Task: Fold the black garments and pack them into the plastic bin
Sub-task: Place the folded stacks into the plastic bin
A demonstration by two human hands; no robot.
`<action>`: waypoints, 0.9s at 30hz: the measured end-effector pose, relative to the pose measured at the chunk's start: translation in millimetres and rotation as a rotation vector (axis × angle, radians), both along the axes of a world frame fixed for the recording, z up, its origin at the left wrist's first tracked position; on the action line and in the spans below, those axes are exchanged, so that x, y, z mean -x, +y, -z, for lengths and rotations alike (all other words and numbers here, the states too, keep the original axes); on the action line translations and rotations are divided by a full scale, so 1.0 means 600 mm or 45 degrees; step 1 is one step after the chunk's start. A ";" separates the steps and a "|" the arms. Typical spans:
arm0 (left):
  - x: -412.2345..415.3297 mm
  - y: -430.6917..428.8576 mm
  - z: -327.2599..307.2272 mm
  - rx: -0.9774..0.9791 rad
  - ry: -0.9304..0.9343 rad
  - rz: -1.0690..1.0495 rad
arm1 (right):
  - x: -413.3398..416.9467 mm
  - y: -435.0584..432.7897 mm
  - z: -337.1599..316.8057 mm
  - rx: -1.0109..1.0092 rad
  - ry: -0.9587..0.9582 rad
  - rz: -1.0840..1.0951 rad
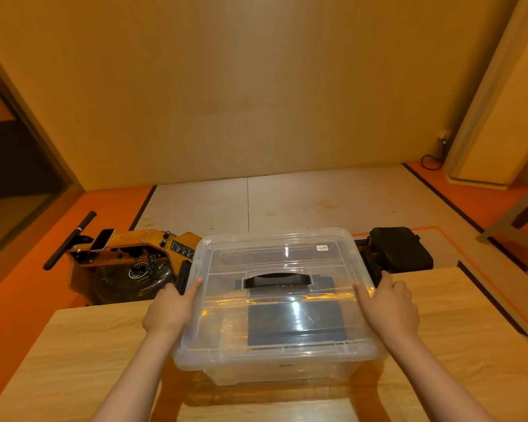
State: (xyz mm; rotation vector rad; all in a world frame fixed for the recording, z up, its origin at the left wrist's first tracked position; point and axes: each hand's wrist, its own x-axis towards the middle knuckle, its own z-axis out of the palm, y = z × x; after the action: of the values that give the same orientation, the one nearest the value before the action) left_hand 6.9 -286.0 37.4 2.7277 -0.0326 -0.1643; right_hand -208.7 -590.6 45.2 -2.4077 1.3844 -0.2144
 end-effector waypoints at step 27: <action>0.012 -0.011 -0.028 0.644 0.207 0.185 | 0.002 0.010 -0.005 0.120 -0.126 -0.158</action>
State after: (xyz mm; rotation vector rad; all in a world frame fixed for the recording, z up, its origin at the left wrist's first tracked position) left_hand -0.6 -292.4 54.1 2.1999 -0.1980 -0.3654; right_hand -210.2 -584.5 48.4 -2.5127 1.2022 -0.3688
